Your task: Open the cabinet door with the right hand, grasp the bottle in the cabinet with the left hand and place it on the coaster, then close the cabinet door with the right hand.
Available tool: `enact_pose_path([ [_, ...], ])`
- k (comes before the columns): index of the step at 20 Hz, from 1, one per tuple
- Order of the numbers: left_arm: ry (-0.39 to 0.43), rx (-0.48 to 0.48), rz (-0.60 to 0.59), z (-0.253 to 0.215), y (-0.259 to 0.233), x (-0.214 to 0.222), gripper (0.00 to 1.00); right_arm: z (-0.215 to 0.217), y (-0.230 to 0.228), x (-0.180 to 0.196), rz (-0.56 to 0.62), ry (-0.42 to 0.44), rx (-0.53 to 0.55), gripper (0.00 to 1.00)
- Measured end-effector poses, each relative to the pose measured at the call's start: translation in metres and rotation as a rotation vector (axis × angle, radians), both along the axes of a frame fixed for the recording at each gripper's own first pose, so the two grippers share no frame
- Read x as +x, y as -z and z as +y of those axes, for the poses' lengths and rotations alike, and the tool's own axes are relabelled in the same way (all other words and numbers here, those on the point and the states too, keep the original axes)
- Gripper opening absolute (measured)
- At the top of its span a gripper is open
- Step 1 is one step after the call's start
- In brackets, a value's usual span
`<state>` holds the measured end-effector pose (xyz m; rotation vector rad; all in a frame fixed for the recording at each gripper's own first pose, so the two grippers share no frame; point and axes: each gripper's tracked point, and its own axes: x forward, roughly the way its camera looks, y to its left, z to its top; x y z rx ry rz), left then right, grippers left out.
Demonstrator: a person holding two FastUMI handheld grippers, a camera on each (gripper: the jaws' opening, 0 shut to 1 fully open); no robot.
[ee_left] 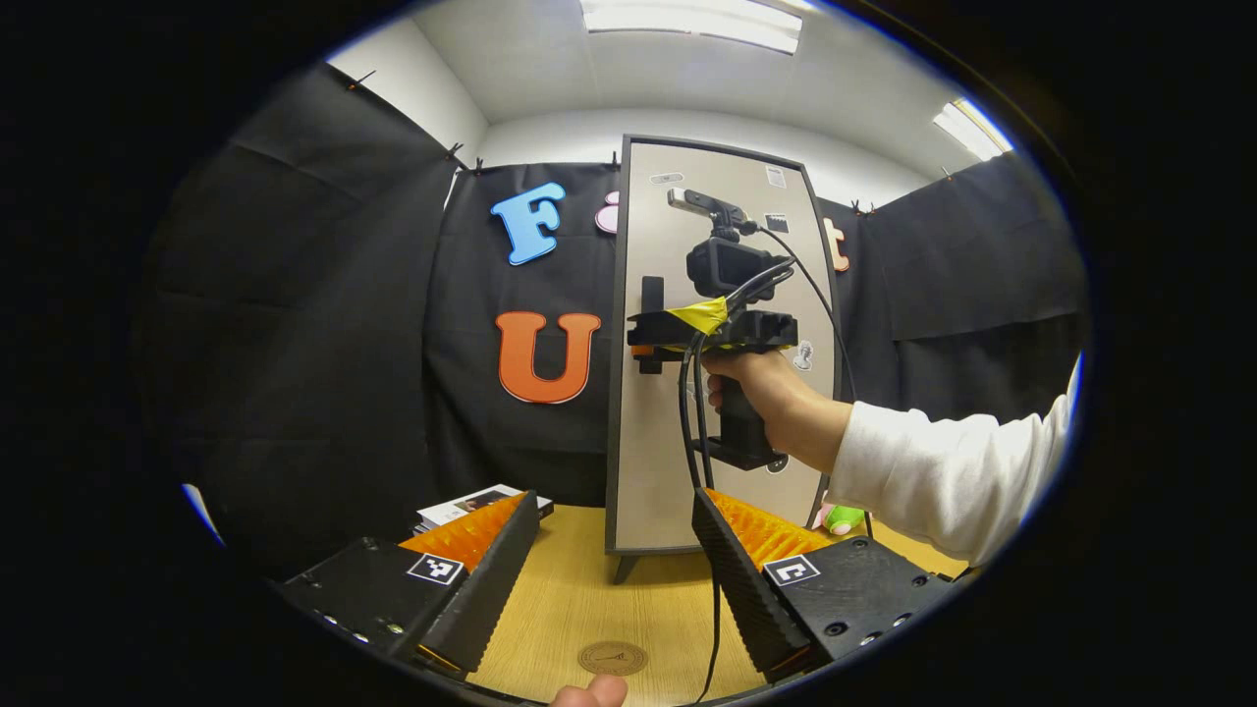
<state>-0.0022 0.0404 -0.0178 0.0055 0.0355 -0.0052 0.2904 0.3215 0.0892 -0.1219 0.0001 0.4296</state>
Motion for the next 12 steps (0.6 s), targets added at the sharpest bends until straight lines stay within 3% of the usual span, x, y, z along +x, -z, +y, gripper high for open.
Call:
enact_pose_path([
  [12,0.018,0.008,-0.021,-0.009,-0.007,-0.009,0.95,-0.005,0.002,-0.030,-0.015,-0.019,0.006,0.26],
])
